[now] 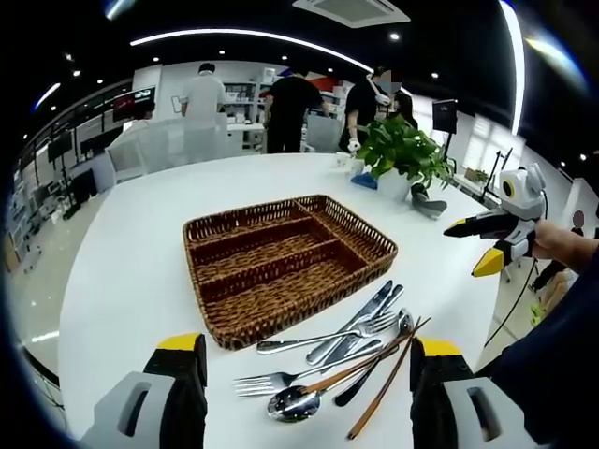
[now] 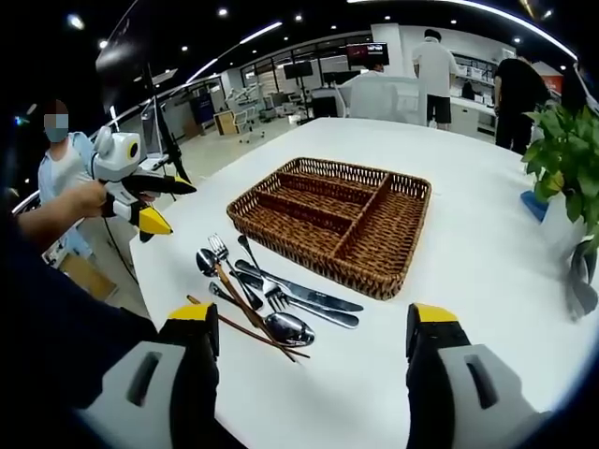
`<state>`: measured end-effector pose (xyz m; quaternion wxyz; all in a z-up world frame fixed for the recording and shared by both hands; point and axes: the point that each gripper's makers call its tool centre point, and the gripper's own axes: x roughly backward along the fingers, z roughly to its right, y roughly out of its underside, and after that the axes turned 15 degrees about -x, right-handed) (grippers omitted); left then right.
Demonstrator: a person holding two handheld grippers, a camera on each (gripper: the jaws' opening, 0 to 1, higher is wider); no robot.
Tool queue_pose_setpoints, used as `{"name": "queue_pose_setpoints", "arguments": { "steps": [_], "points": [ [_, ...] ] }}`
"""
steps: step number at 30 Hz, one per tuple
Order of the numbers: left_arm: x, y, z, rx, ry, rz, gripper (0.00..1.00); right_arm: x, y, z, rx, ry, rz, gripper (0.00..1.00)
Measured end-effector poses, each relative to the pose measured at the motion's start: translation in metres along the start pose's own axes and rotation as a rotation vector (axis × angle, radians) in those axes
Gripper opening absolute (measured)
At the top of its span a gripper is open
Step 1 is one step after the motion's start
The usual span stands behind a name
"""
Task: Arrange the knives, forks, and spoons in their matching storage slots by inserting each utensil handle-first until every utensil is classified and aligned in the correct compartment
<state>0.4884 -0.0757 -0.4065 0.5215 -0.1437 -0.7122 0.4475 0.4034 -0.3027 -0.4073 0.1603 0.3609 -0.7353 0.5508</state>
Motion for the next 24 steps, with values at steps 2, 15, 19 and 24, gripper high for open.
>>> {"name": "queue_pose_setpoints", "arguments": {
  "steps": [2, 15, 19, 24],
  "points": [
    [-0.001, 0.002, 0.002, -0.001, 0.004, -0.001, 0.94, 0.000, 0.000, 0.000, -0.001, 0.000, 0.000, 0.83],
    [0.001, 0.016, 0.010, -0.019, 0.034, -0.022, 0.80, -0.003, 0.000, 0.001, 0.006, -0.006, -0.009, 0.80],
    [0.001, 0.021, 0.014, -0.028, 0.051, -0.038, 0.78, -0.004, 0.000, 0.000, 0.009, -0.013, -0.012, 0.78],
    [0.001, 0.025, 0.021, -0.042, 0.072, -0.048, 0.73, -0.007, 0.002, -0.006, 0.015, -0.035, -0.019, 0.74]
  ]
}}
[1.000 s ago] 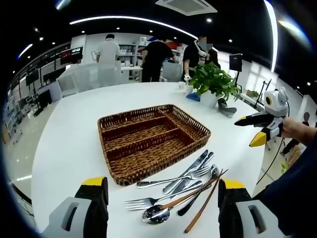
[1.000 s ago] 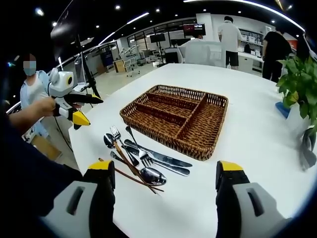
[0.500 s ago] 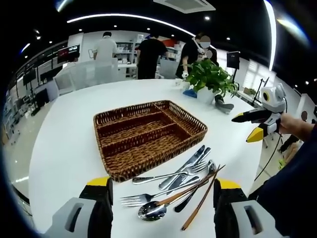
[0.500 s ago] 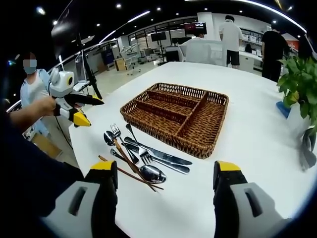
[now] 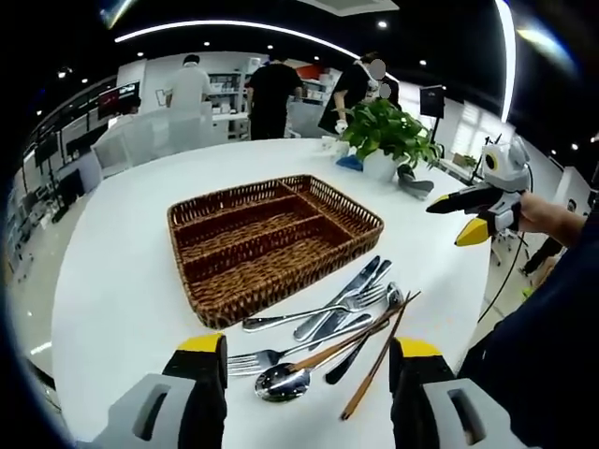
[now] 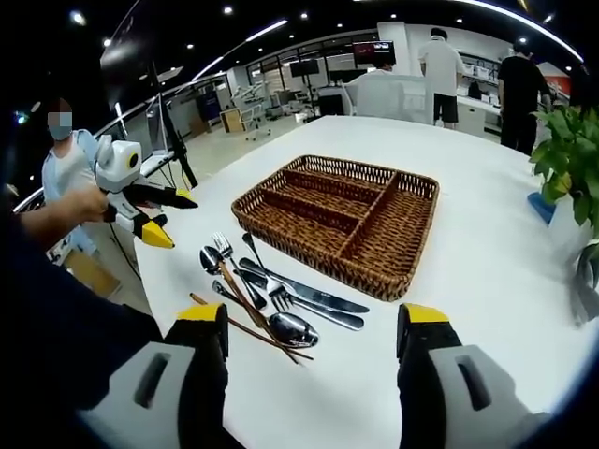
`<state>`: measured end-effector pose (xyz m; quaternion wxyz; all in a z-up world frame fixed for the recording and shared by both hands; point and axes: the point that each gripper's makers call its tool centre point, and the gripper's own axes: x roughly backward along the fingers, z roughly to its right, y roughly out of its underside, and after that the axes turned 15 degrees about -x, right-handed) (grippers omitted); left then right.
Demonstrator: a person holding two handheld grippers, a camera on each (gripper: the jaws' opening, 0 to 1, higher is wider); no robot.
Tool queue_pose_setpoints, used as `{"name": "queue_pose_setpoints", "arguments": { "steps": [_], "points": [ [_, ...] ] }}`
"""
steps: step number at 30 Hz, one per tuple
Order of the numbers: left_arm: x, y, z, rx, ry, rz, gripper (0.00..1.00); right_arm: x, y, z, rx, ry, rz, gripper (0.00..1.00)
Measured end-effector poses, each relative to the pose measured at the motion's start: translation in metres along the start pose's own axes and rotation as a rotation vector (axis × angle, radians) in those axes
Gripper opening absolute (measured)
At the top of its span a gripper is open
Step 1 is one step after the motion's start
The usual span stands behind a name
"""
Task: Arrange the knives, forks, and spoons in their matching storage slots by inserting each utensil handle-first until every utensil is classified and aligned in the correct compartment
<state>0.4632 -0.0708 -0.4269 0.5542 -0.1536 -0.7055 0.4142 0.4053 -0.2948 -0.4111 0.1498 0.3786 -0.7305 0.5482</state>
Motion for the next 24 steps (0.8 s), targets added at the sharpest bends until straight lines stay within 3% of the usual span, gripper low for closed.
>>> {"name": "queue_pose_setpoints", "arguments": {
  "steps": [5, 11, 14, 19, 21, 24],
  "points": [
    [-0.002, 0.001, 0.005, -0.015, 0.013, -0.008, 0.72, -0.004, 0.003, -0.009, 0.020, -0.039, -0.021, 0.66],
    [0.000, -0.006, 0.005, 0.004, 0.010, 0.029, 0.74, -0.010, 0.002, -0.012, 0.038, -0.052, -0.033, 0.65],
    [-0.001, -0.003, 0.007, -0.018, 0.024, 0.018, 0.72, -0.012, 0.000, -0.014, 0.047, -0.057, -0.040, 0.64],
    [-0.010, 0.003, 0.017, -0.081, 0.091, -0.015, 0.63, -0.013, -0.002, -0.013, 0.057, -0.049, -0.039, 0.64],
    [-0.014, 0.002, 0.027, -0.120, 0.152, -0.018, 0.60, -0.013, -0.003, -0.012, 0.056, -0.042, -0.037, 0.64],
    [-0.022, 0.006, 0.034, -0.180, 0.202, -0.064, 0.55, -0.012, -0.002, -0.010, 0.056, -0.032, -0.033, 0.65]
  ]
}}
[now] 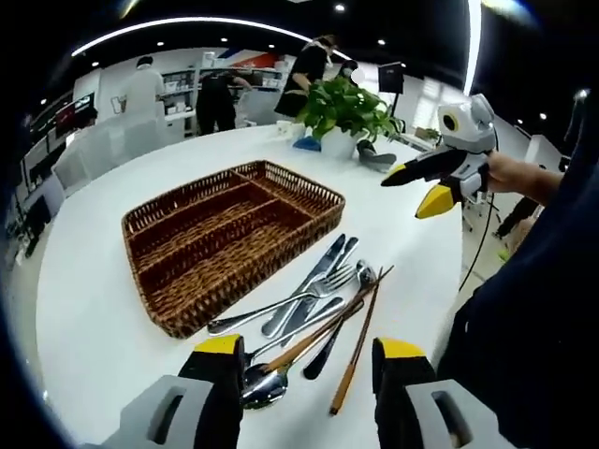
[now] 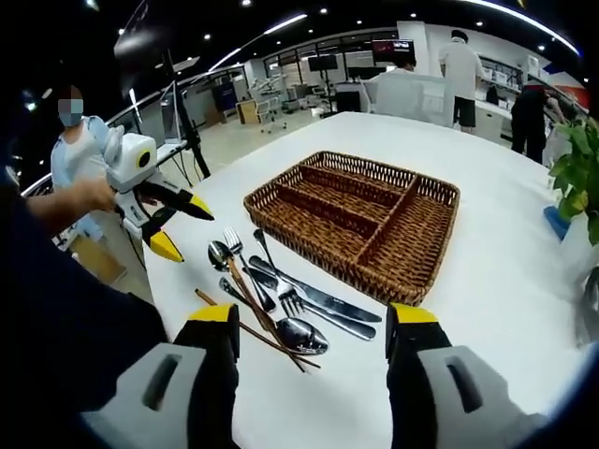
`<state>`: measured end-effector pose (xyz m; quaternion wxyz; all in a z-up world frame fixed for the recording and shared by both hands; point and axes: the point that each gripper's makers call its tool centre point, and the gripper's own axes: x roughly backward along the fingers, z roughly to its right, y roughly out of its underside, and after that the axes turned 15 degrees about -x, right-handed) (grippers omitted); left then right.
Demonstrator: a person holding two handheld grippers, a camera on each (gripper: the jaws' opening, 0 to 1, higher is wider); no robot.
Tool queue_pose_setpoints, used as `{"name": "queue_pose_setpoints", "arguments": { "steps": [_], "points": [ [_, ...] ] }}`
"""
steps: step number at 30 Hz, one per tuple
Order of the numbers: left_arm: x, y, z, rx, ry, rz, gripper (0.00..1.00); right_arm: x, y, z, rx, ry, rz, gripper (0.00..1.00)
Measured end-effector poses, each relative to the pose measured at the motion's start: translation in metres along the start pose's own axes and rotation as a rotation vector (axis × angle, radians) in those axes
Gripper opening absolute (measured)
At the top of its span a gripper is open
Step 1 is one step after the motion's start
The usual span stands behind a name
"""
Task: Arrange the knives, forks, and spoons in their matching storage slots by inserting each utensil handle-first until every utensil is classified and aligned in the correct compartment
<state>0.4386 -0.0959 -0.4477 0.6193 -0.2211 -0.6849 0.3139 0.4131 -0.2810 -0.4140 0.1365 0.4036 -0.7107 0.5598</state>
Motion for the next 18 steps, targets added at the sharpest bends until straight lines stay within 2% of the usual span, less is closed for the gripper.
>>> {"name": "queue_pose_setpoints", "arguments": {
  "steps": [2, 6, 8, 18],
  "points": [
    [-0.005, 0.000, 0.001, -0.032, 0.017, -0.020, 0.54, 0.001, 0.001, 0.001, -0.005, 0.007, 0.001, 0.65],
    [-0.012, -0.003, 0.001, -0.058, 0.049, -0.023, 0.49, 0.003, 0.004, 0.003, -0.014, 0.016, 0.007, 0.65],
    [-0.013, -0.004, 0.001, -0.061, 0.058, -0.029, 0.50, 0.003, 0.005, 0.003, -0.021, 0.013, 0.012, 0.64],
    [-0.008, -0.010, 0.001, -0.052, 0.042, -0.006, 0.51, -0.002, 0.011, -0.005, 0.018, -0.014, -0.014, 0.62]
  ]
}}
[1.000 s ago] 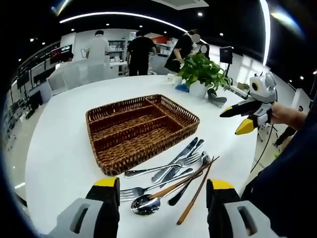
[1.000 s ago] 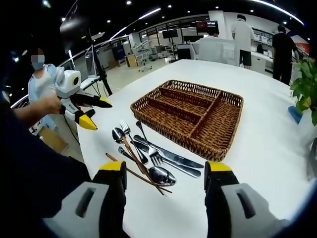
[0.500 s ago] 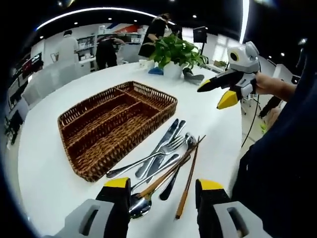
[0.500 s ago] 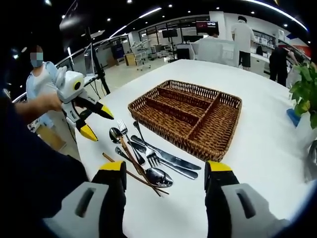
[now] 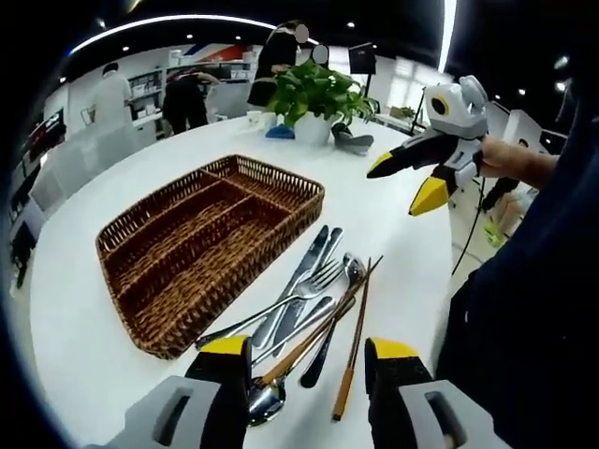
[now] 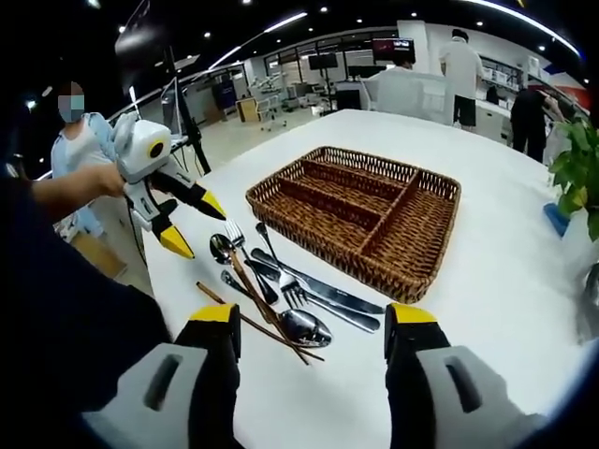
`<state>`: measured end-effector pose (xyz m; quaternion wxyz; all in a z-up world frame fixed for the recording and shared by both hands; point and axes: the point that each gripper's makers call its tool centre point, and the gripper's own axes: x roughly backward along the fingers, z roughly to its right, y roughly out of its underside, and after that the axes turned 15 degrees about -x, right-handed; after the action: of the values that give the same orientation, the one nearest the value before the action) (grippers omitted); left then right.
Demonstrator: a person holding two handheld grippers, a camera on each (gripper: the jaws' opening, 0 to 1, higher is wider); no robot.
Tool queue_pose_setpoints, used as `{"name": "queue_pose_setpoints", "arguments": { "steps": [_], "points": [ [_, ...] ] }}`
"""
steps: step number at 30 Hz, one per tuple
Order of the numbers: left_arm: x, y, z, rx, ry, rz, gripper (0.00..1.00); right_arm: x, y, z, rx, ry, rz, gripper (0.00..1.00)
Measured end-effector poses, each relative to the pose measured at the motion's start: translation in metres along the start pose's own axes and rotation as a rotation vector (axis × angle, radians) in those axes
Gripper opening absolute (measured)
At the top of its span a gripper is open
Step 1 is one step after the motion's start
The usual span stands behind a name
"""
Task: Arrange the knives, forks, and spoons in their matching storage slots by inserting each utensil handle-first until every utensil is classified and aligned in the correct compartment
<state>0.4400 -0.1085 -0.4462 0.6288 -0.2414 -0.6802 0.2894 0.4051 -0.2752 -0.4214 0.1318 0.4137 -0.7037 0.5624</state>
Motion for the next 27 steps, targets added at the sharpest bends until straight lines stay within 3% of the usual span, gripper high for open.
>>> {"name": "queue_pose_setpoints", "arguments": {
  "steps": [13, 23, 27],
  "points": [
    [0.022, -0.003, -0.003, 0.108, -0.089, 0.098, 0.67, -0.024, 0.008, -0.023, 0.164, -0.081, -0.092, 0.56],
    [0.035, 0.006, -0.005, 0.164, -0.160, 0.125, 0.81, -0.052, 0.015, -0.039, 0.317, -0.146, -0.167, 0.45],
    [0.038, 0.007, -0.008, 0.188, -0.174, 0.133, 0.82, -0.062, 0.018, -0.045, 0.348, -0.171, -0.194, 0.41]
  ]
}}
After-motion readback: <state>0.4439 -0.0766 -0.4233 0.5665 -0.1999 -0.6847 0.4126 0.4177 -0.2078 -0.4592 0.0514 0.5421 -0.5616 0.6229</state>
